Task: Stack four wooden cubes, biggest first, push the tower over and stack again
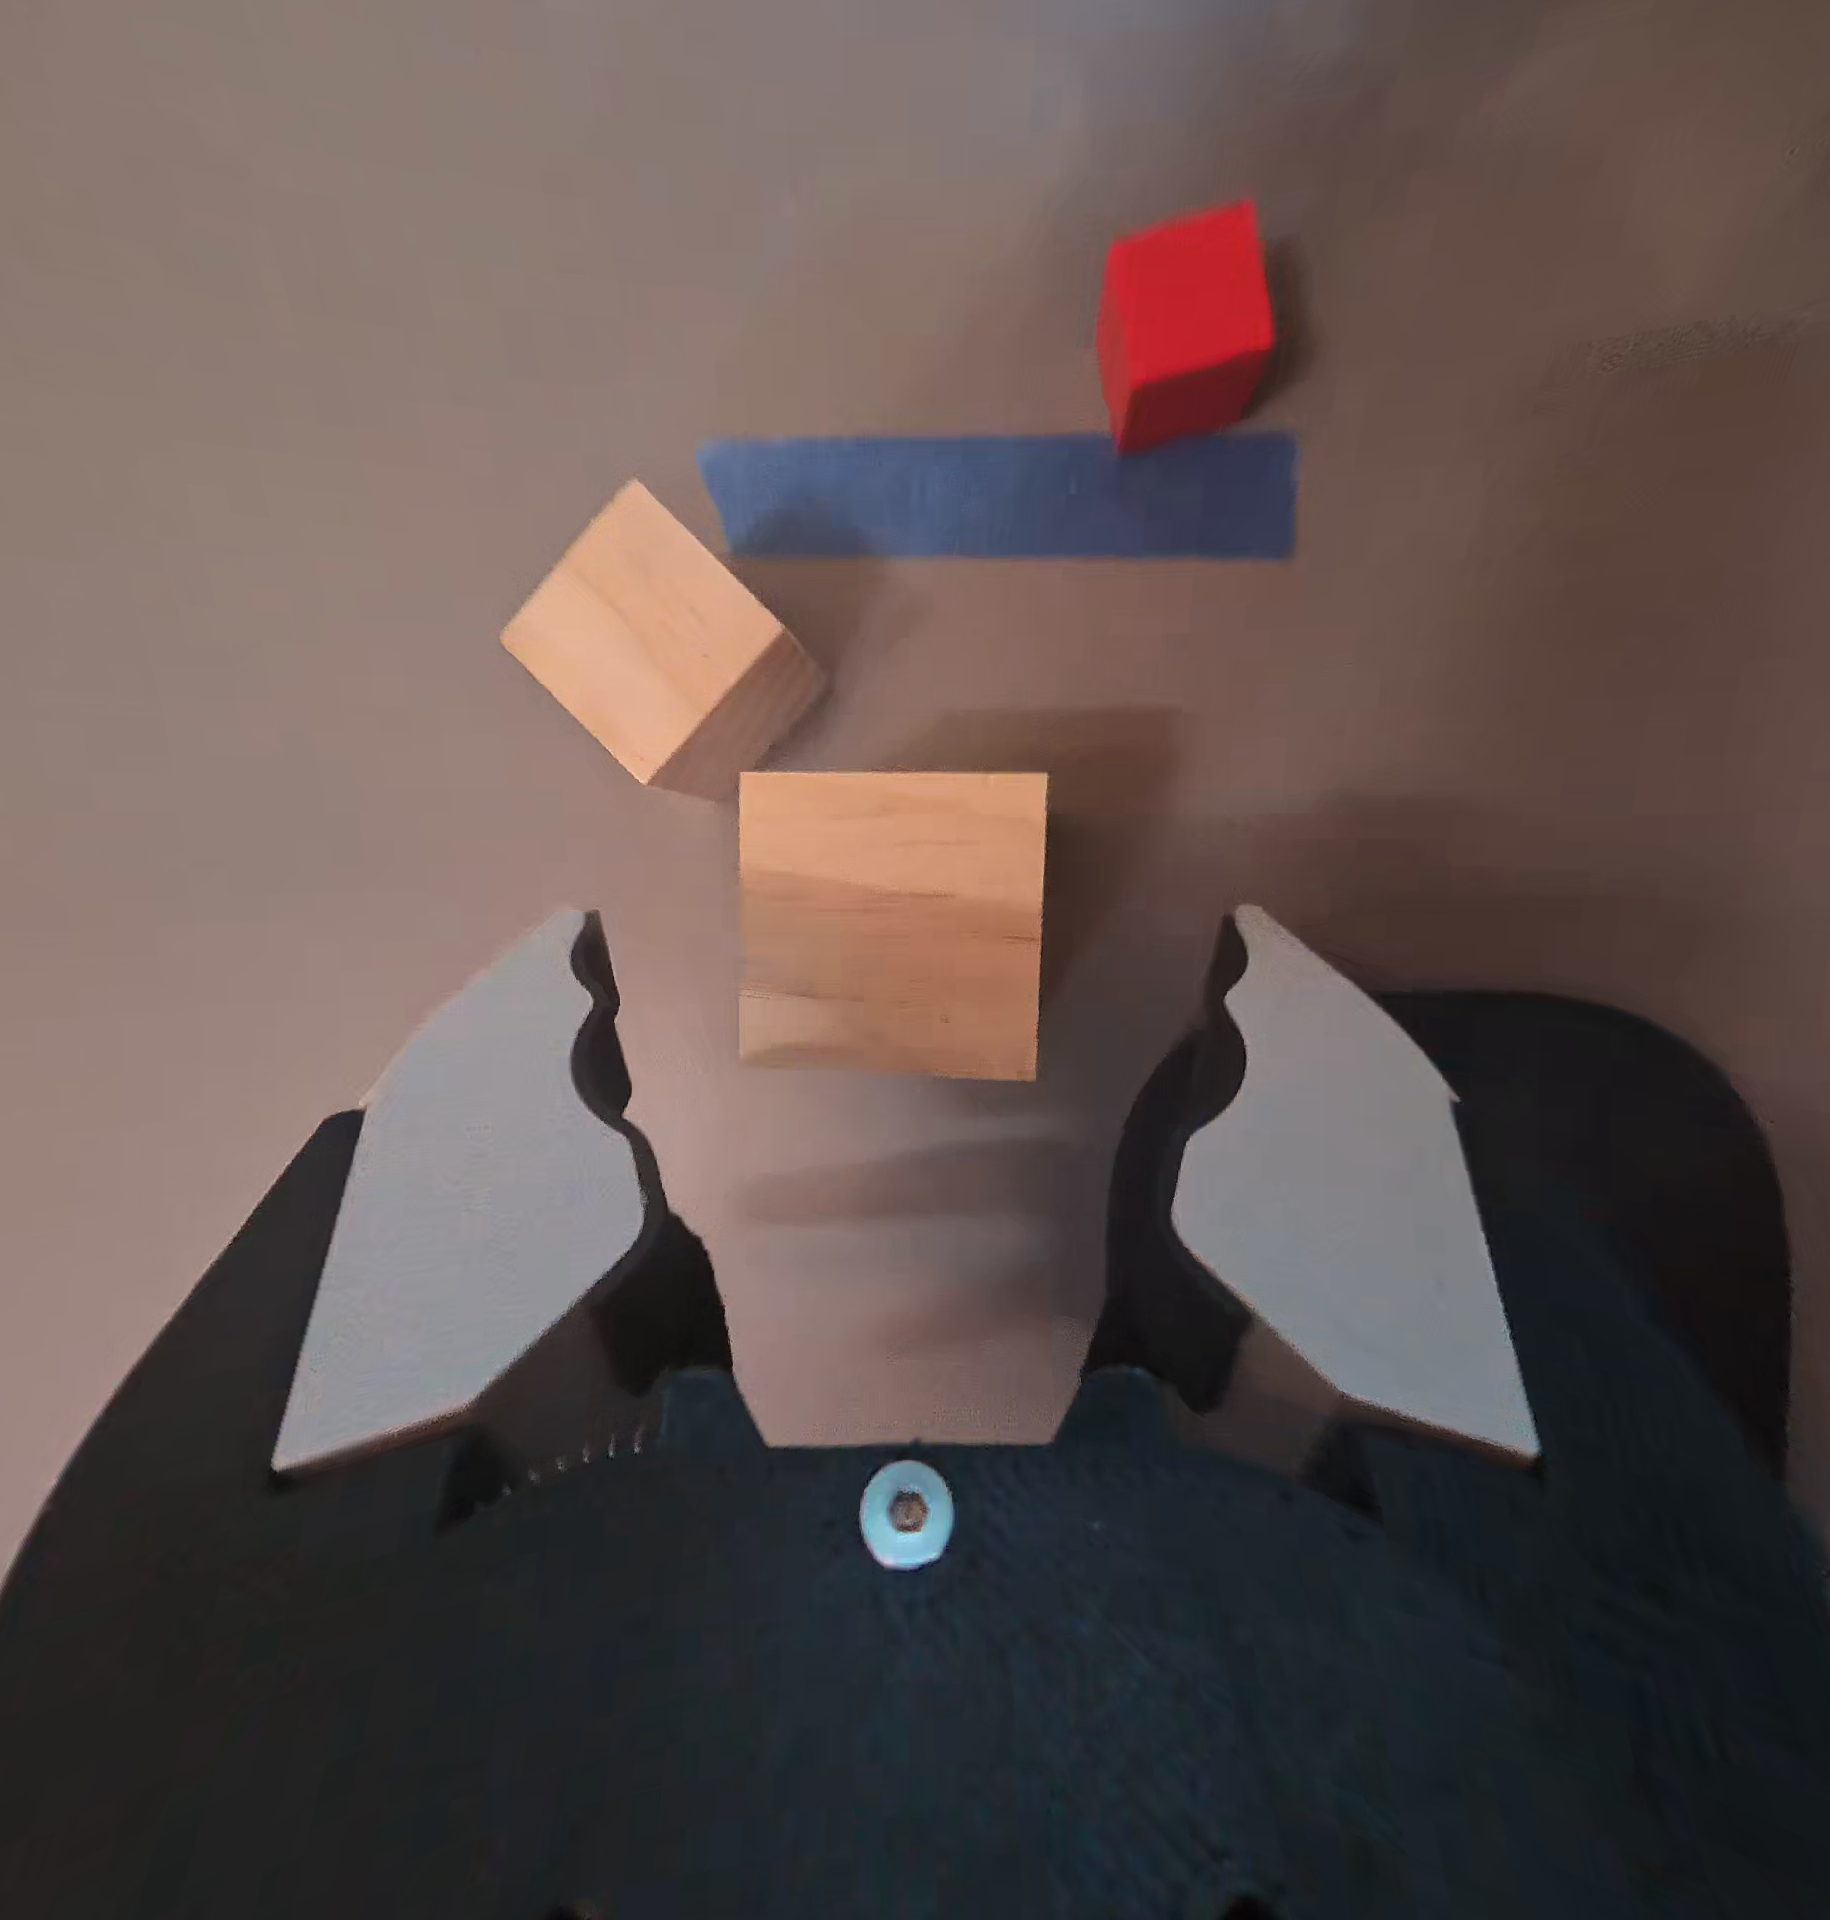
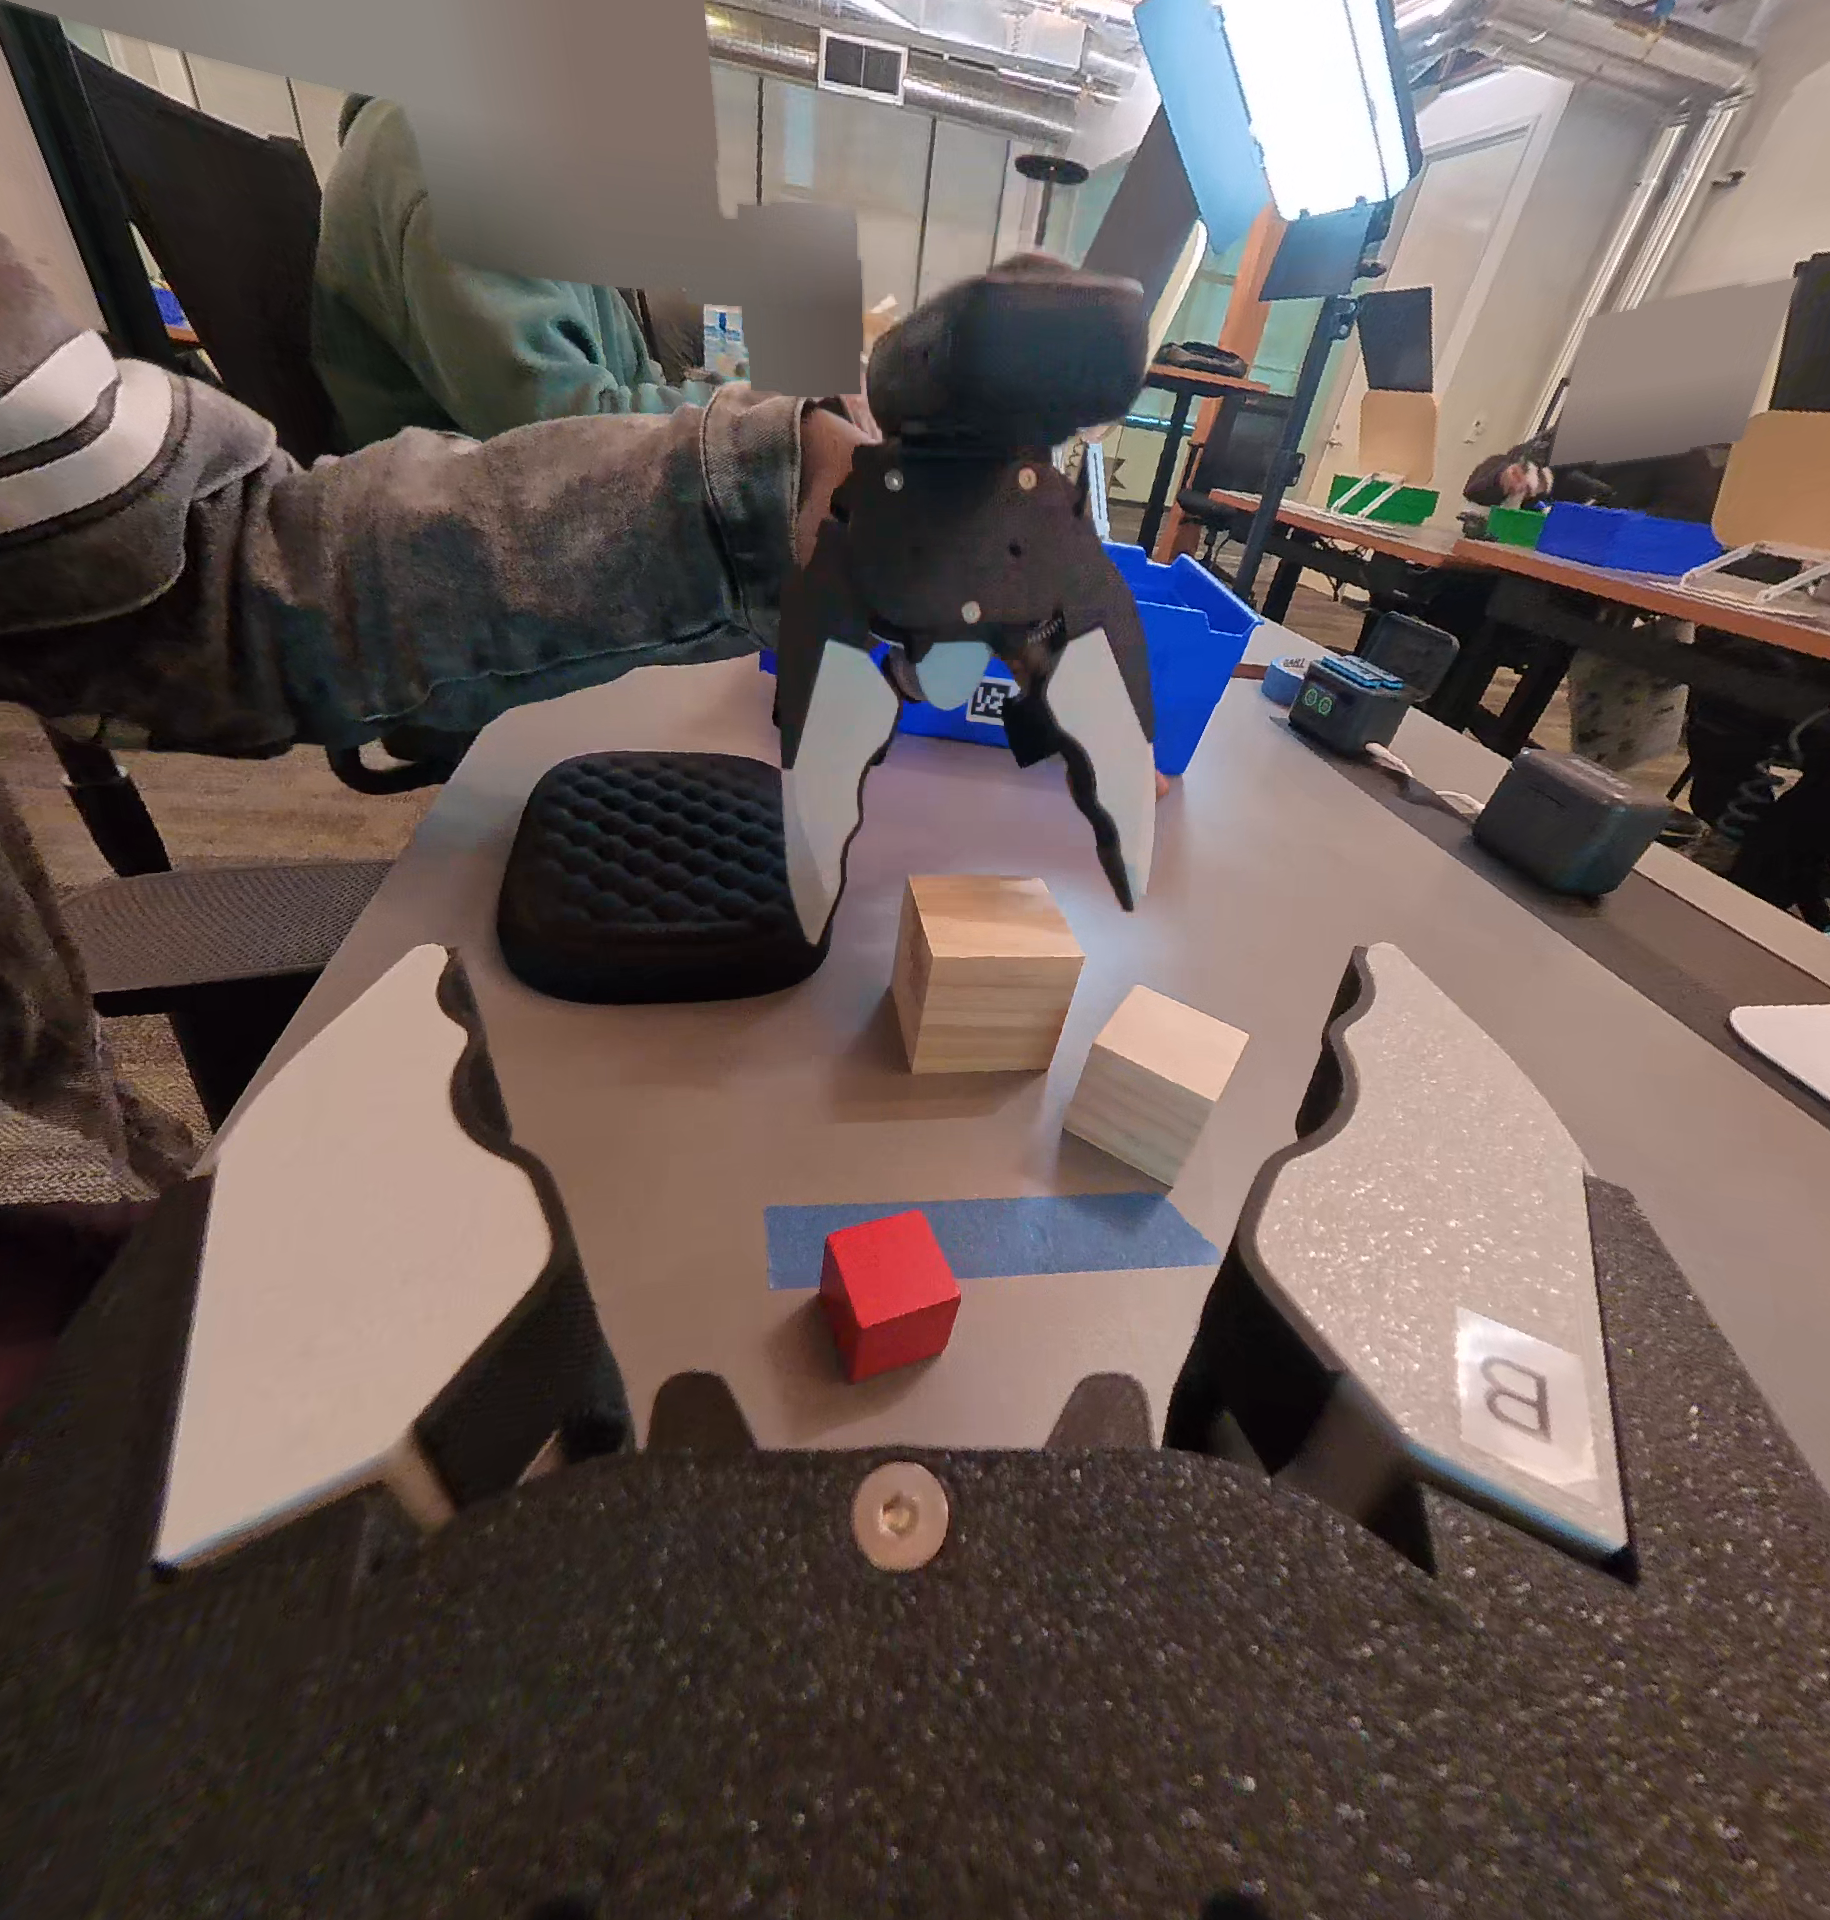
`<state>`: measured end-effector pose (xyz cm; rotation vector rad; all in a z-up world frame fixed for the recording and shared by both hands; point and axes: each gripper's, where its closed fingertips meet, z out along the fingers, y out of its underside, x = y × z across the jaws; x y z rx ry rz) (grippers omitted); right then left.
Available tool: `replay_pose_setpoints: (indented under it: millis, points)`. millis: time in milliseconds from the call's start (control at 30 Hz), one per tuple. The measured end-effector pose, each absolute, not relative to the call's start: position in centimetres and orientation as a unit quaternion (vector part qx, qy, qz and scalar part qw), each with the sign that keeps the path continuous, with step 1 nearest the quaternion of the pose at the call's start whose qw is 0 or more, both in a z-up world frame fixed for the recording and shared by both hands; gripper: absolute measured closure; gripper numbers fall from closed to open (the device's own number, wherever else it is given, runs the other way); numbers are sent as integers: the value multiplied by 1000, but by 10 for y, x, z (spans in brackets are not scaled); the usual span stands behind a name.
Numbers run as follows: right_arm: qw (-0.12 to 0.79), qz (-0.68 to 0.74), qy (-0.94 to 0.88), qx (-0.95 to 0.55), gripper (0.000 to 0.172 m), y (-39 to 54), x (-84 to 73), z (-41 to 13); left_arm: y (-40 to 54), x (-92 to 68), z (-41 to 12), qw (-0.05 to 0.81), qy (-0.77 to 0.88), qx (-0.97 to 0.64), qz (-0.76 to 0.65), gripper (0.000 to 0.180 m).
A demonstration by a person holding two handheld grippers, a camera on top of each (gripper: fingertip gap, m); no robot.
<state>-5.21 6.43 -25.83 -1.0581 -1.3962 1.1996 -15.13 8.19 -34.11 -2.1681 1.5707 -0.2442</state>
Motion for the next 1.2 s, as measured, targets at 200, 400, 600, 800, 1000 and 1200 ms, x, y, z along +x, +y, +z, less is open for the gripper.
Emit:
replay_pose_setpoints:
  millis: [200,400,600,800,1000,1200]
  points:
    - [486,494,-576,-434,24,63,-52,-258,88,-158,-360,158,591,-790,-30,114]
    - [498,487,-574,-430,24,63,-51,-255,90,-161,-343,250,510,-816,-112,120]
    - [637,372,-567,-366,25,69,-55,-236,82,-126,-225,503,124,-668,-534,120]
    - [700,327,-584,-249,55,33,-54,-222,37,-54,-234,414,80,-591,-688,119]
    - [663,307,-640,-238,92,22,-54,-239,25,-20,-244,375,143,-626,-669,119]
    - [659,283,-649,-253,105,22,-50,-237,24,-17,-239,371,157,-614,-679,119]
